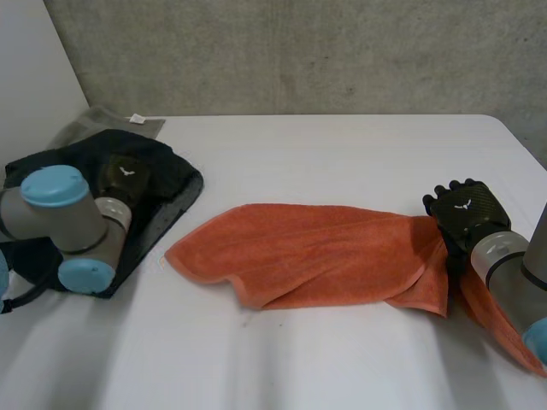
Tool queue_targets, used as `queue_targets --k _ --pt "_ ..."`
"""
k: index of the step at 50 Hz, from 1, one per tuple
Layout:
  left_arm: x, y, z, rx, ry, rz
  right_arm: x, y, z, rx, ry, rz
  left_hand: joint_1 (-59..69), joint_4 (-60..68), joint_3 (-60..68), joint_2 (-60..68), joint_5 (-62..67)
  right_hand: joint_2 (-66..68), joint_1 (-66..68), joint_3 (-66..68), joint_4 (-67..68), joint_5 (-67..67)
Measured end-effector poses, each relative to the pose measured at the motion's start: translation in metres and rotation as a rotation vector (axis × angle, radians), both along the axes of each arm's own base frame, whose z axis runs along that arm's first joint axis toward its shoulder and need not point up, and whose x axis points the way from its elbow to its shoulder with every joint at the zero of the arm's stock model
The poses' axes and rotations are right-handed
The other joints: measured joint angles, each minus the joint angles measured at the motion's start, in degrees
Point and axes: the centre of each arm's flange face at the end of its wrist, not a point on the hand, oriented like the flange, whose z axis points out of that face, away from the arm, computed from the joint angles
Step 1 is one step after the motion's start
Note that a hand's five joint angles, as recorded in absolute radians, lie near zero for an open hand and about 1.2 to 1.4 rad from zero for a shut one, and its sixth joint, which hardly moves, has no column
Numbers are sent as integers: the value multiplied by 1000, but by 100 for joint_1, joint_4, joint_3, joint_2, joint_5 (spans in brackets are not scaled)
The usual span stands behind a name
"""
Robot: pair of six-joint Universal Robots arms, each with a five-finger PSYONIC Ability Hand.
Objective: Fold the laundry.
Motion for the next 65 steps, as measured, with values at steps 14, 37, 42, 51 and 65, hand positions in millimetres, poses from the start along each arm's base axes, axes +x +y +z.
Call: queue_targets --k 14,37,42,51,65 --pt "65 -44 18 -182 -174 220 1 0 0 0 1 2 -519 -592 -536 -575 -560 0 0 0 0 0" --pt "-66 139 58 -16 12 -254 -3 2 16 8 -5 4 -2353 -2291 -2224 -2312 -2189 0 0 0 0 0" --pt "-79 176 47 146 66 -404 -2 8 26 46 -10 31 -2325 -2271 -2212 -2252 -2163 0 0 0 0 0" --pt "-85 189 20 312 94 -479 -8 16 30 132 -31 62 -2100 -2039 -2026 -1993 -1949 0 0 0 0 0" --pt "-103 186 13 295 109 -514 -36 14 13 186 -39 -23 2884 3275 3247 3273 3073 0 0 0 0 0"
